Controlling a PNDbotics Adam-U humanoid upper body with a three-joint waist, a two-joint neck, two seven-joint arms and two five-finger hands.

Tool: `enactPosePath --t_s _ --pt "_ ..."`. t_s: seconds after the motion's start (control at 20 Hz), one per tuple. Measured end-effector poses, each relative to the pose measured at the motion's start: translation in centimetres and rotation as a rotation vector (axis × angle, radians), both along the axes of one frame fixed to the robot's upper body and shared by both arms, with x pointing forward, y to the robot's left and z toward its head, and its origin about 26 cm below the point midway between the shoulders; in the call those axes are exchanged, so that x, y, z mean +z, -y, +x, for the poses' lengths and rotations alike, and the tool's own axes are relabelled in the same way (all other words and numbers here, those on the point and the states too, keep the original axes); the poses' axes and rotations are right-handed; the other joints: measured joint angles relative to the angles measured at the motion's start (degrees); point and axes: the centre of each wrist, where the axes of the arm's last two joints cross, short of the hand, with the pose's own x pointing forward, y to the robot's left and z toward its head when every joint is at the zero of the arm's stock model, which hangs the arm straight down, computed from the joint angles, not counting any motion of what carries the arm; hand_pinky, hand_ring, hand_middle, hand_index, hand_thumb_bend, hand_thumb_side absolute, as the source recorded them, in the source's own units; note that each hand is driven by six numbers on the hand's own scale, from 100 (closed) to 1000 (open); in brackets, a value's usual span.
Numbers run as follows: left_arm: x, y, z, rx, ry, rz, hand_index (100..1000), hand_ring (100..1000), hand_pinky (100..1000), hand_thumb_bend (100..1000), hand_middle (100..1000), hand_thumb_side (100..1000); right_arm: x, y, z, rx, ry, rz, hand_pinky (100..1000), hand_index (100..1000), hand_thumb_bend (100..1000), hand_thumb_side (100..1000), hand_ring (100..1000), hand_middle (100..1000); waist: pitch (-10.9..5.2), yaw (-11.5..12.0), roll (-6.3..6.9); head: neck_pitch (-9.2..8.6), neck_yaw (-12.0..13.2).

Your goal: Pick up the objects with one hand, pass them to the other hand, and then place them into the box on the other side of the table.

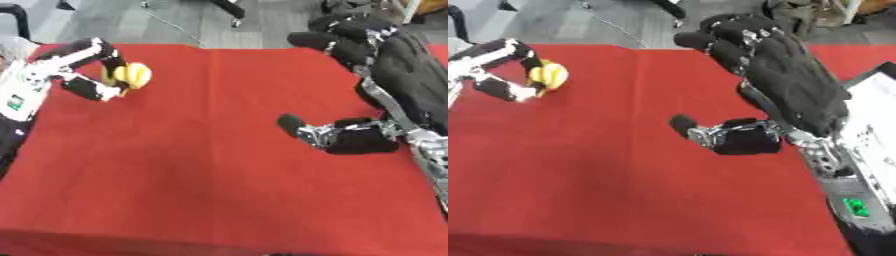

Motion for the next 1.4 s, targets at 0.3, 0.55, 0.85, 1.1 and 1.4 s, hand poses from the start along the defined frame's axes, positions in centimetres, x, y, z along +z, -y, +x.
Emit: enactPosePath --t_s 0.3,0.55,0.85,1.1,1.4 --pt "1.2 5.6 -0.9 -0.25 -0.198 -0.043 542 479 665 100 416 206 0.2 -1.0 -0.3 0.016 -0.008 -0.063 825 870 518 444 852 731 -0.32 0.17 0.65 0.0 -0.62" --pt "1.9 8.6 -1.4 -0.348 -0.274 -0.051 550 489 670 100 425 221 0.0 -1.8 -0.6 0.037 -0.046 -0.122 828 843 520 418 848 730 -0.45 0.52 0.7 0.0 -1.25" --pt "3.1 12.0 -1.9 -0.449 -0.306 -0.075 551 491 677 100 427 235 -0.2 -2.1 -0.8 0.03 -0.09 -0.183 827 843 517 392 845 726 -0.45 0.87 0.69 0.0 -1.94" --pt "3.8 13.9 -2.4 -0.511 -0.324 -0.084 552 492 679 100 428 238 -0.2 -2.5 -0.9 0.012 -0.112 -0.196 829 845 504 383 845 726 -0.46 1.02 0.81 0.0 -2.39" --pt "3.7 14.7 -2.6 -0.528 -0.339 -0.081 553 492 679 100 429 238 -0.2 -3.3 -0.7 -0.035 -0.102 -0.205 833 847 486 380 844 729 -0.46 1.15 1.43 0.0 -2.96"
